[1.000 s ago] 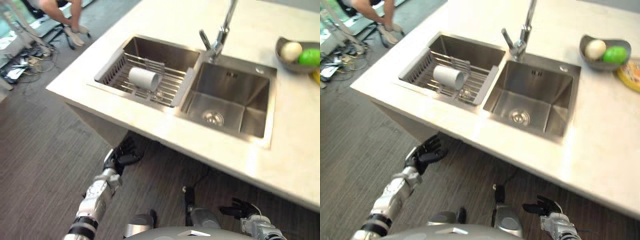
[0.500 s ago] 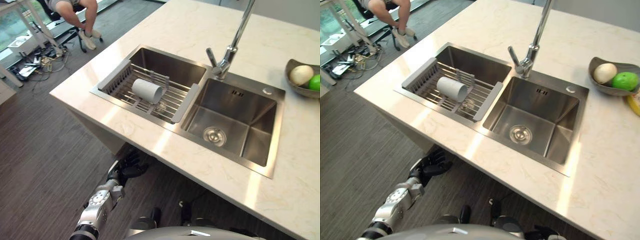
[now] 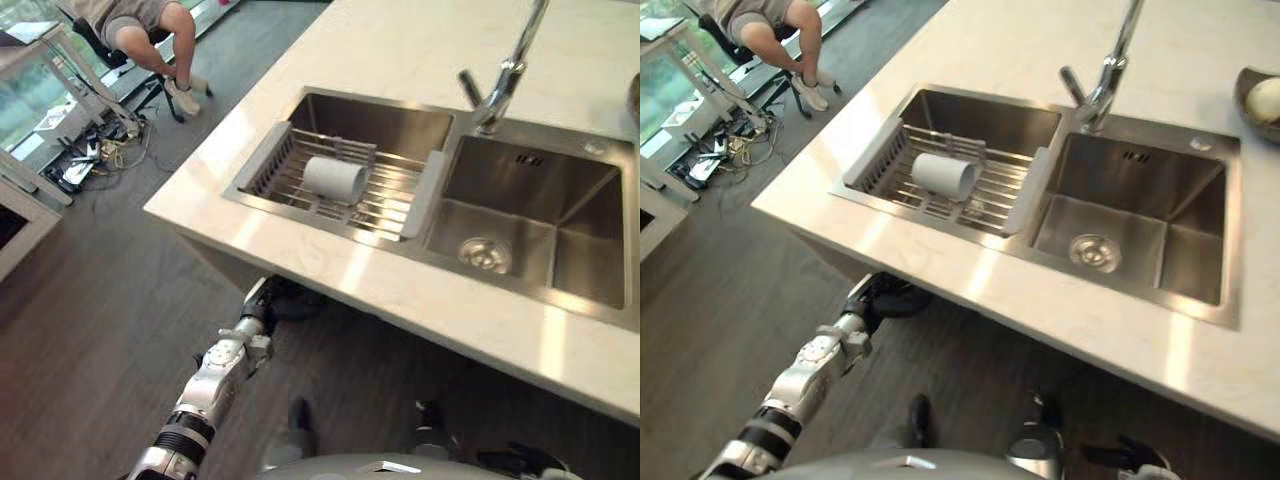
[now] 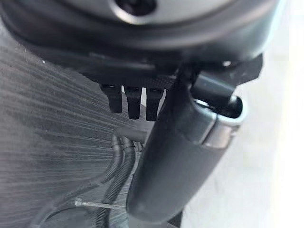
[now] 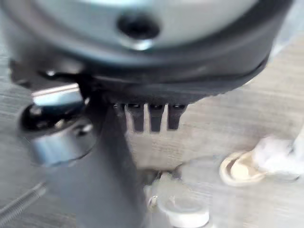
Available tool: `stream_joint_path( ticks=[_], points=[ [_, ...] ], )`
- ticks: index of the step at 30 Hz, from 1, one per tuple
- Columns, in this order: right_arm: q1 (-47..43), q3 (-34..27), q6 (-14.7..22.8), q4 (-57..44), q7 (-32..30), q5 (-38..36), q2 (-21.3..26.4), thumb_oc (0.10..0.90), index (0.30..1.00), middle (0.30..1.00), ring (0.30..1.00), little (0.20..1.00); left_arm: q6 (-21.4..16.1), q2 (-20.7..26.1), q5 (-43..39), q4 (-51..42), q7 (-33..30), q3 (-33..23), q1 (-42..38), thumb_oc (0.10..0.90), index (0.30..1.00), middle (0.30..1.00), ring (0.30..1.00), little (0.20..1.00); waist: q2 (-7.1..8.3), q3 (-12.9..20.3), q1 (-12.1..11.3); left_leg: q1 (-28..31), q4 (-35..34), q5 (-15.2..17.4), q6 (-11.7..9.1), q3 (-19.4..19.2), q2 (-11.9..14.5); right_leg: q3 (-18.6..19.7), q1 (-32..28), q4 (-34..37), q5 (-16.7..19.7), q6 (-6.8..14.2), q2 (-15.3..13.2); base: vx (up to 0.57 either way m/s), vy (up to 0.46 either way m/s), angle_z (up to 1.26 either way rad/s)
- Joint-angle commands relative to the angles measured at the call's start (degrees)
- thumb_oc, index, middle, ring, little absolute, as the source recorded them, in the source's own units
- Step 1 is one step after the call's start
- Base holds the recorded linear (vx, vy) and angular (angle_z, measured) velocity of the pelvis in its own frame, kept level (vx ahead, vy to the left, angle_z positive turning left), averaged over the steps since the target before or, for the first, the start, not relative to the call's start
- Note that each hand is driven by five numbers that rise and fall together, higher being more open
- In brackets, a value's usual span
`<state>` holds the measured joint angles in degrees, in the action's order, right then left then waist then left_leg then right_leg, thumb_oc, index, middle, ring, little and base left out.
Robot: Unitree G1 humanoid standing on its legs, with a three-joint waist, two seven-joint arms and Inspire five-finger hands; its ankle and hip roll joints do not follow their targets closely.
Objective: Place the dishes in the dishwasher.
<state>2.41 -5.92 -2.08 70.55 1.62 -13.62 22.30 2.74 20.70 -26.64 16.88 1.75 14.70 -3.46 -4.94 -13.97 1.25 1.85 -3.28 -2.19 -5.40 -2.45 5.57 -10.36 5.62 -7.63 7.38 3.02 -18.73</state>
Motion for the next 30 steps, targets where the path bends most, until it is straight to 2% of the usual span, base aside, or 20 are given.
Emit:
stream_joint_path(
  ticks=[1,2,3,4,5,7,8,9,13,16,18,21,22,23,25,28,29,30],
  points=[
    [0.3,4.9,-0.4,1.4,2.1,-1.2,-3.9,0.800,0.900,0.900,0.900,0.900,-8.6,4.7,0.8,-11.0,-0.4,-6.3,-5.2,0.800,0.900,0.900,0.900,0.900,2.54,2.2,-0.8,-2.8,-0.1,-1.6,2.1,0.0,1.8,2.5,-2.1,-7.5,-2.5,5.2,3.3,0.01,0.181,-0.92],
    [0.4,6.8,0.0,0.6,2.1,-1.7,-4.5,0.800,0.900,0.900,0.900,0.900,-9.3,4.1,1.1,-12.4,-1.3,-6.7,-6.5,0.800,0.900,0.900,0.900,0.900,2.96,0.6,-0.3,-2.7,-0.8,-1.6,2.4,0.3,0.5,6.8,-0.6,-3.6,-5.9,5.3,8.9,0.00,0.096,-0.30],
    [0.4,6.8,0.0,0.5,2.1,-1.7,-4.6,0.800,0.900,0.900,0.900,0.900,-9.3,4.2,1.1,-12.4,-1.3,-6.7,-6.4,0.800,0.900,0.900,0.900,0.900,2.98,0.5,-0.3,-2.6,-0.7,-1.5,2.4,0.3,0.5,6.8,-0.7,-3.5,-5.9,5.3,8.9,0.01,0.079,0.11],
    [0.9,6.6,0.3,0.9,1.6,-2.7,-6.0,0.800,0.900,0.900,0.900,0.900,-9.7,3.9,2.5,-14.8,-2.4,-7.2,-7.2,0.800,0.900,0.900,0.900,0.900,3.82,0.0,-0.7,-3.2,-1.0,-1.5,2.4,1.0,-0.4,3.8,-2.4,1.1,-5.8,5.4,8.3,0.03,-0.044,0.39],
    [1.8,6.5,0.5,1.1,1.7,-3.0,-6.4,0.800,0.900,0.900,0.900,0.900,-10.2,3.0,3.2,-15.5,-3.3,-7.5,-7.3,0.800,0.900,0.900,0.900,0.900,4.12,-0.1,-0.4,-3.3,-1.4,-1.4,2.3,1.3,-0.5,4.1,-2.7,1.9,-6.1,5.1,8.9,0.05,-0.090,0.36],
    [2.2,6.4,1.0,1.3,1.5,-3.1,-6.9,0.800,0.900,0.900,0.900,0.900,-11.3,2.2,4.1,-18.1,-5.2,-9.8,-7.0,0.800,0.900,0.900,0.900,0.900,5.11,0.1,-1.0,-3.4,-1.7,-1.7,1.4,1.0,0.0,1.5,-4.5,6.0,-5.1,5.6,8.7,0.04,-0.101,0.56],
    [2.2,6.4,1.0,1.3,1.5,-3.1,-6.9,0.800,0.900,0.900,0.900,0.900,-11.3,2.2,4.1,-18.2,-5.2,-9.9,-7.0,0.800,0.900,0.900,0.900,0.900,5.11,0.1,-1.0,-3.4,-1.7,-1.7,1.4,1.0,0.0,1.5,-4.6,6.0,-5.1,5.6,8.7,0.05,-0.141,0.55],
    [2.9,5.9,1.5,1.1,1.2,-3.4,-6.8,0.800,0.900,0.900,0.900,0.900,-11.8,1.3,5.1,-20.3,-5.6,-10.6,-5.8,0.800,0.900,0.900,0.900,0.900,5.85,0.3,-1.4,-3.5,-1.7,-1.9,0.5,1.3,0.7,0.1,-6.1,7.8,-4.8,5.5,8.9,0.05,-0.102,0.37],
    [4.0,5.5,1.9,0.5,0.7,-3.9,-6.8,0.800,0.900,0.900,0.900,0.900,-11.7,0.3,7.0,-21.9,-6.3,-11.4,-3.7,0.800,0.900,0.900,0.900,0.900,6.41,1.0,-1.7,-3.0,-1.7,-2.1,-0.8,1.4,1.7,-2.5,-9.3,10.5,-4.6,5.7,9.3,0.08,-0.120,0.43],
    [4.8,6.8,1.5,-1.6,0.5,-3.8,-7.3,0.800,0.900,0.900,0.900,0.900,-9.9,-2.4,4.5,-15.0,-6.7,-10.1,-2.7,0.800,0.900,0.900,0.900,0.900,6.50,1.7,-1.5,-2.5,-1.7,-2.7,-2.1,1.3,2.8,-4.5,-12.0,12.6,-4.7,5.7,9.9,0.08,-0.108,0.24],
    [4.8,6.8,1.5,-1.6,0.5,-3.8,-7.3,0.800,0.900,0.900,0.900,0.900,-10.0,-2.4,4.5,-14.9,-6.7,-10.1,-2.8,0.800,0.900,0.900,0.900,0.900,6.49,1.7,-1.5,-2.4,-1.7,-2.7,-2.1,1.4,2.8,-4.5,-12.0,12.6,-4.7,5.6,9.9,0.02,-0.031,0.24],
    [5.7,7.6,0.6,-3.3,0.6,-3.0,-7.6,0.800,0.900,0.900,0.900,0.900,-7.4,-3.2,4.3,-3.2,-7.3,-11.2,0.7,0.800,0.900,0.900,0.900,0.900,6.19,2.1,-1.7,-2.3,-1.7,-3.3,-2.4,2.1,3.3,-5.3,-12.9,12.6,-5.4,5.1,10.4,0.04,-0.073,0.03],
    [6.2,7.4,0.1,-4.1,0.6,-2.5,-7.6,0.800,0.900,0.900,0.900,0.900,-6.5,-3.5,4.0,2.4,-7.7,-12.9,3.4,0.800,0.900,0.900,0.900,0.900,6.01,2.4,-1.9,-2.1,-1.7,-3.3,-2.4,2.3,3.5,-5.4,-13.2,12.6,-5.8,5.0,10.5,0.04,-0.057,0.07],
    [6.3,7.4,0.0,-4.1,0.6,-2.5,-7.6,0.800,0.900,0.900,0.900,0.900,-6.5,-3.5,4.0,2.5,-7.7,-12.9,3.5,0.800,0.900,0.900,0.900,0.900,6.01,2.4,-1.9,-2.0,-1.7,-3.3,-2.4,2.3,3.5,-5.5,-13.2,12.6,-5.8,5.0,10.5,0.03,-0.047,0.06],
    [6.9,7.0,-0.8,-6.3,0.8,-1.4,-6.9,0.800,0.900,0.900,0.900,0.900,-5.1,-3.4,4.1,8.0,-8.0,-17.0,9.1,0.800,0.900,0.900,0.900,0.900,5.51,2.9,-2.5,-1.7,-1.7,-3.2,-2.2,2.2,3.7,-5.3,-13.2,12.6,-6.3,5.0,10.5,0.03,-0.027,0.02],
    [9.0,7.0,-0.9,-8.8,0.8,-0.3,-7.8,0.800,0.900,0.900,0.900,0.900,-6.1,-3.1,7.2,4.7,-12.6,-24.6,12.9,0.800,0.900,0.900,0.900,0.900,5.29,3.4,-3.1,-1.3,-1.7,-2.8,-2.2,2.3,3.7,-5.0,-13.5,12.6,-6.7,4.7,10.6,0.03,-0.017,0.00],
    [9.0,7.0,-0.9,-8.8,0.8,-0.3,-7.8,0.800,0.900,0.900,0.900,0.900,-6.0,-3.1,7.2,4.7,-12.6,-24.6,12.9,0.800,0.900,0.900,0.900,0.900,5.29,3.4,-3.1,-1.3,-1.7,-2.8,-2.2,2.3,3.7,-5.0,-13.5,12.6,-6.7,4.7,10.6,0.03,-0.034,0.10],
    [10.6,7.4,-0.3,-9.7,0.4,0.2,-8.8,0.800,0.900,0.900,0.900,0.900,-7.6,-2.0,13.6,-0.1,-17.3,-29.4,14.3,0.800,0.900,0.900,0.900,0.900,5.38,3.5,-3.6,-1.0,-1.7,-2.5,-2.2,2.6,3.8,-4.9,-13.6,12.6,-6.9,4.6,10.7,0.02,-0.027,0.14]
  ],
)
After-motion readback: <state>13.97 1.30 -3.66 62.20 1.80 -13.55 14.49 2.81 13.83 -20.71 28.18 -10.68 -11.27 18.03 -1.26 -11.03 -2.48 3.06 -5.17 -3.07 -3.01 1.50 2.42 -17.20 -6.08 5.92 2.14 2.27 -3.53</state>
